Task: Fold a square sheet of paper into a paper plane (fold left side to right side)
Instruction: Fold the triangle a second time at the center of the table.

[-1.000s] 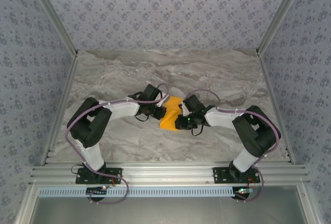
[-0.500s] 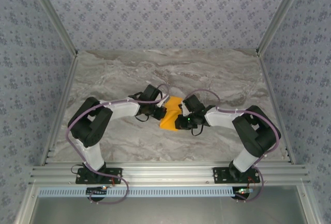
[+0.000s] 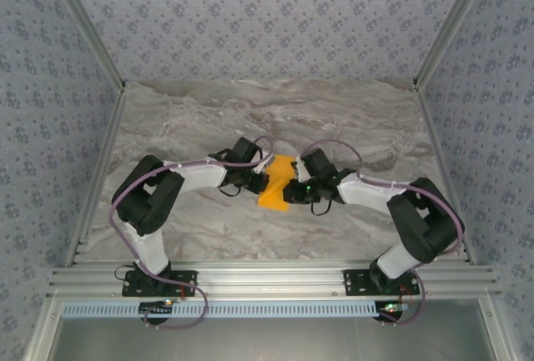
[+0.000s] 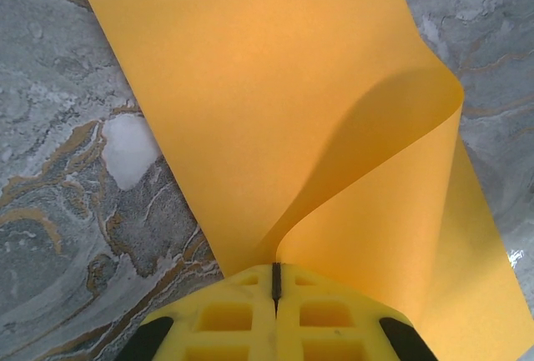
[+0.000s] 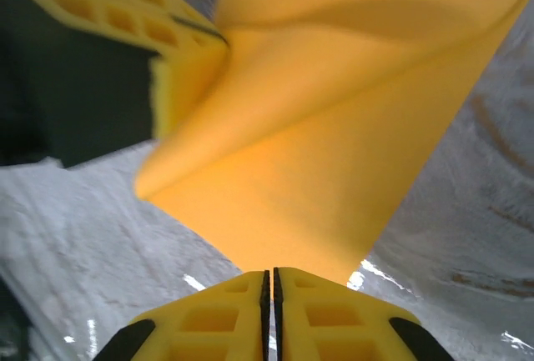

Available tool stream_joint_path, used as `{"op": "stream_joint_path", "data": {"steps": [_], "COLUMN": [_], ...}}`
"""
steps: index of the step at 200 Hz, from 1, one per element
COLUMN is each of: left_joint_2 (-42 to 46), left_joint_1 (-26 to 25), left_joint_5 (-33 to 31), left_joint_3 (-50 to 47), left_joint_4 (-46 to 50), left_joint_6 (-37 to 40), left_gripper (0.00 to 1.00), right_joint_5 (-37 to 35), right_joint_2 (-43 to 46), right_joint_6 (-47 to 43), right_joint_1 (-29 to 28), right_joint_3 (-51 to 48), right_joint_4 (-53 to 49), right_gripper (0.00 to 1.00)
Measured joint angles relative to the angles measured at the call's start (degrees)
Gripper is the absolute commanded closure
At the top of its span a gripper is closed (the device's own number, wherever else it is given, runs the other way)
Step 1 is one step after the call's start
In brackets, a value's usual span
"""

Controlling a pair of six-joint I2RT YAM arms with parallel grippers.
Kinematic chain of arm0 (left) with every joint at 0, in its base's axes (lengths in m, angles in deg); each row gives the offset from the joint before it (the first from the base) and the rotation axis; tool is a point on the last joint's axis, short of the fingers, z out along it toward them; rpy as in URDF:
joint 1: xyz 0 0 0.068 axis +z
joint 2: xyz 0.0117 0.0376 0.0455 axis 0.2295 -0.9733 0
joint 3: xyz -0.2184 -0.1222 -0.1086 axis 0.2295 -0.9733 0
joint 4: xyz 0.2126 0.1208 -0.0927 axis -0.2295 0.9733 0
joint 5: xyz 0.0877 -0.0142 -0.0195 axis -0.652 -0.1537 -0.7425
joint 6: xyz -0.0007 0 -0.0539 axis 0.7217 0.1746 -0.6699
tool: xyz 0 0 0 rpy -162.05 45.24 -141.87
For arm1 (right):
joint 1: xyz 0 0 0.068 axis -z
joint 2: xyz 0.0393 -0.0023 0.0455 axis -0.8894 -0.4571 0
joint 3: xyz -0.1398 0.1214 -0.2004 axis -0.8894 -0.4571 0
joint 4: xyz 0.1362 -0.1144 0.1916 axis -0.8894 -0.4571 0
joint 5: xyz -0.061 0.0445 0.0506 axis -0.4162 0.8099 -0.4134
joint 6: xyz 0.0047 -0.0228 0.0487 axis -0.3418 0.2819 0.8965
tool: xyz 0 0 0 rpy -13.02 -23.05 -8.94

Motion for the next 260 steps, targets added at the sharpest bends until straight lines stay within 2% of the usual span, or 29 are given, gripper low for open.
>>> {"op": "stream_joint_path", "data": {"steps": [42, 91, 153, 260], "left_joint_2": [0.0, 0.0, 0.0, 0.0], "left_joint_1": [0.0, 0.0, -0.1, -0.1], "left_joint_5": [0.0, 0.0, 0.0, 0.0], "left_joint_3": [0.0, 0.0, 0.0, 0.0], "left_joint_4": [0.0, 0.0, 0.0, 0.0], "left_joint_6": [0.0, 0.0, 0.0, 0.0], "left_gripper": [1.00, 1.00, 1.00, 1.00], "right_joint_5": [3.3, 5.0, 5.2, 4.3], "right_joint_2": [0.5, -5.6, -11.0, -14.6], "right_joint_6": [4.3, 7.0, 7.4, 5.7], "right_joint_1": [2.4, 2.4, 2.4, 2.4], "right_joint_3": [-1.1, 1.4, 5.5, 5.7], "right_joint_4": [8.1, 13.0, 14.3, 11.9], "right_gripper": [0.94, 0.94, 0.94, 0.94]}}
